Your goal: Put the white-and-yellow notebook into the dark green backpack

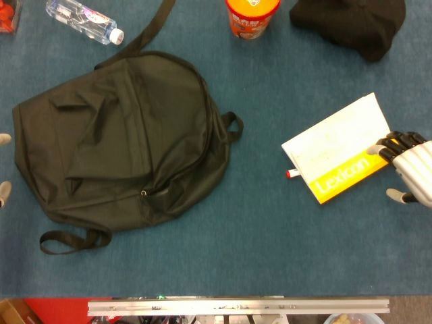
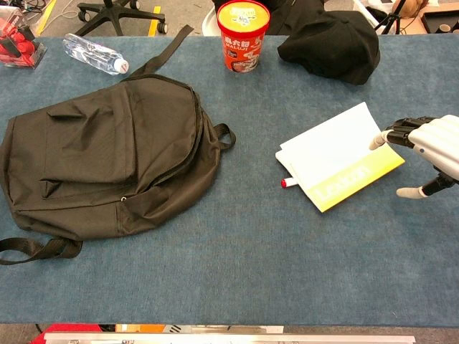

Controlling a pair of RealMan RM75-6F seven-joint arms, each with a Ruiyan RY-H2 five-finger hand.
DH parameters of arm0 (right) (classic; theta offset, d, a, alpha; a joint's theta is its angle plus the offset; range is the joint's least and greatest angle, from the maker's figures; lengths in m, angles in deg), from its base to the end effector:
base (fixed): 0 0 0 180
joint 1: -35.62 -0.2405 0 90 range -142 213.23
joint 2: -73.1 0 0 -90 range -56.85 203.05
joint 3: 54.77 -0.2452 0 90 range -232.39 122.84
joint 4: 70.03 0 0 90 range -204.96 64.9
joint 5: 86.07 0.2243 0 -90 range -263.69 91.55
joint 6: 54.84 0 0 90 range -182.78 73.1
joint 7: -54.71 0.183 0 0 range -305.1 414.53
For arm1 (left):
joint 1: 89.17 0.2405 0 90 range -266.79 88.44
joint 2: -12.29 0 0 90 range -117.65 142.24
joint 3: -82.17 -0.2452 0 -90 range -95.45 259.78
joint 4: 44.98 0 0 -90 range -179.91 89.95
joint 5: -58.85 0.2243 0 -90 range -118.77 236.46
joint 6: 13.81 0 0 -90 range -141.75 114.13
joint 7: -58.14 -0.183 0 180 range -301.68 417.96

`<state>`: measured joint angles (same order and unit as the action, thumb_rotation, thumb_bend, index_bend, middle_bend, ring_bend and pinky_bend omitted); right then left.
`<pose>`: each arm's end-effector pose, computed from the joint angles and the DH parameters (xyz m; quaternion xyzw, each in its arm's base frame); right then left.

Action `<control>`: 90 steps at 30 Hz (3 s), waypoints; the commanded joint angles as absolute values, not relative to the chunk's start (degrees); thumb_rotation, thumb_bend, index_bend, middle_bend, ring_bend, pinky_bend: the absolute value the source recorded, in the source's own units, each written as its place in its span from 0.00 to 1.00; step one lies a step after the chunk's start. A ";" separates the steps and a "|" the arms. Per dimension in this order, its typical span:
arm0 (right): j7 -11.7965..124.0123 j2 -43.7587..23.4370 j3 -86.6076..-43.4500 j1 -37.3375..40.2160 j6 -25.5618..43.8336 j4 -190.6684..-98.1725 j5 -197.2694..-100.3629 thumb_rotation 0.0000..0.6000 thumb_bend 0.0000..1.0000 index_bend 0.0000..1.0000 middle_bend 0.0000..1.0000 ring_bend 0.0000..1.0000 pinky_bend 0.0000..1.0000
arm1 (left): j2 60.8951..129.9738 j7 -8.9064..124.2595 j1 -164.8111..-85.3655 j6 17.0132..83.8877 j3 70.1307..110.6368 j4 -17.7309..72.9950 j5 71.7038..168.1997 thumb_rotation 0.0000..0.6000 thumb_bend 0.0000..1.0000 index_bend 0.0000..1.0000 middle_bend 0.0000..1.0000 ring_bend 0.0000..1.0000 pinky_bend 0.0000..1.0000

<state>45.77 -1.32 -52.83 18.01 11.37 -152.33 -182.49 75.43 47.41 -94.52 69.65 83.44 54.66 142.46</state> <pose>-0.2752 -0.2512 0.0198 0.7910 -0.3074 0.2969 0.4378 -0.2901 0.2140 0.1267 -0.6152 -0.3871 -0.3443 0.5943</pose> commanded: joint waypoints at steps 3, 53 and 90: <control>43.80 -4.00 -52.82 17.30 10.75 -150.11 -181.87 1.00 0.06 0.29 0.30 0.18 0.25 | 75.41 47.41 -94.34 69.72 83.29 54.65 142.47 1.00 0.22 0.26 0.29 0.26 0.23; 43.26 -16.04 -53.64 11.99 9.08 -136.37 -178.00 1.00 0.41 0.28 0.32 0.16 0.22 | 76.47 51.16 -94.55 68.39 84.11 50.91 140.82 1.00 0.22 0.26 0.29 0.26 0.23; 40.87 -19.73 -59.92 10.34 14.29 -133.37 -172.30 1.00 0.29 0.72 0.58 0.40 0.43 | 75.41 51.22 -97.81 64.95 85.34 51.32 140.94 1.00 0.22 0.26 0.29 0.26 0.23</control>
<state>40.94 -19.67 -59.83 10.42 14.19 -133.47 -172.30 75.45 51.12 -97.73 65.03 85.27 51.35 140.88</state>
